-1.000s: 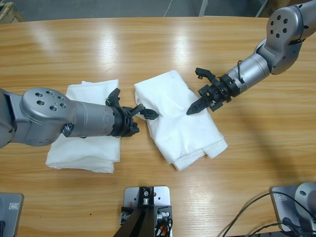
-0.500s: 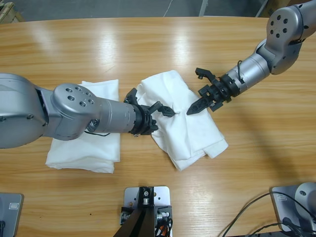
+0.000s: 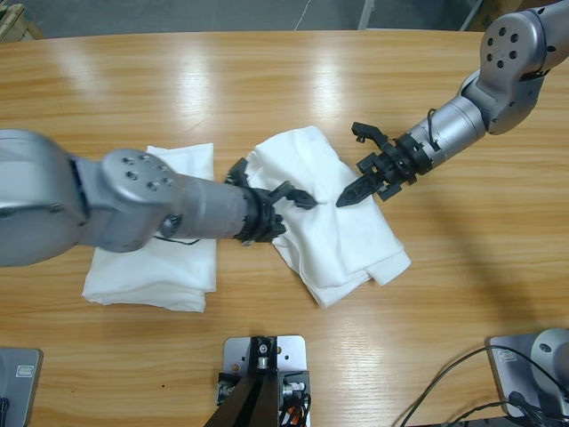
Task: Fold clothes
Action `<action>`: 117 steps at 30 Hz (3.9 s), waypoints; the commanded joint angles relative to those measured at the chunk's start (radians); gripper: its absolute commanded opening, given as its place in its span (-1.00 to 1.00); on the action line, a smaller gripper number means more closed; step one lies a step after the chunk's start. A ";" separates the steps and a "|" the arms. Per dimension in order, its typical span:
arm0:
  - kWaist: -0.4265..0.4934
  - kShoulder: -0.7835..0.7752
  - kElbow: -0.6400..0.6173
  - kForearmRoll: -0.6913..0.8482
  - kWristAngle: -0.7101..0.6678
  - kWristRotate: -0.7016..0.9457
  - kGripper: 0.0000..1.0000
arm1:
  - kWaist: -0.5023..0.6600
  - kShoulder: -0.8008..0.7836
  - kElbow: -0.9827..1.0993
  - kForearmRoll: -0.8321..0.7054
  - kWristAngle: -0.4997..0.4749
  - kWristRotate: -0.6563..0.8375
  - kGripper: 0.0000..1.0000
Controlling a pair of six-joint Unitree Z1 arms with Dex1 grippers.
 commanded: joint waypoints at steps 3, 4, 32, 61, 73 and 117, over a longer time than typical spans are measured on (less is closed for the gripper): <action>0.006 -0.273 0.009 0.447 0.126 0.007 0.95 | 0.012 -0.008 0.020 0.000 -0.020 0.000 -1.00; 0.006 -0.272 0.001 0.445 0.135 0.006 0.95 | 0.012 -0.008 0.020 0.000 -0.021 0.000 -1.00; -0.047 0.057 0.194 -0.213 0.133 -0.097 -1.00 | 0.003 0.004 0.013 0.000 -0.017 -0.006 -1.00; -0.293 0.030 0.081 -0.149 0.251 -0.251 -1.00 | 0.001 -0.009 0.021 0.002 -0.024 -0.014 -1.00; -0.292 -0.127 0.226 -0.178 0.299 -0.312 -0.05 | 0.001 -0.014 0.029 0.002 -0.024 -0.014 -1.00; -0.117 -0.164 0.416 -0.169 0.186 -0.267 0.65 | 0.001 0.006 0.021 0.009 -0.045 -0.019 -1.00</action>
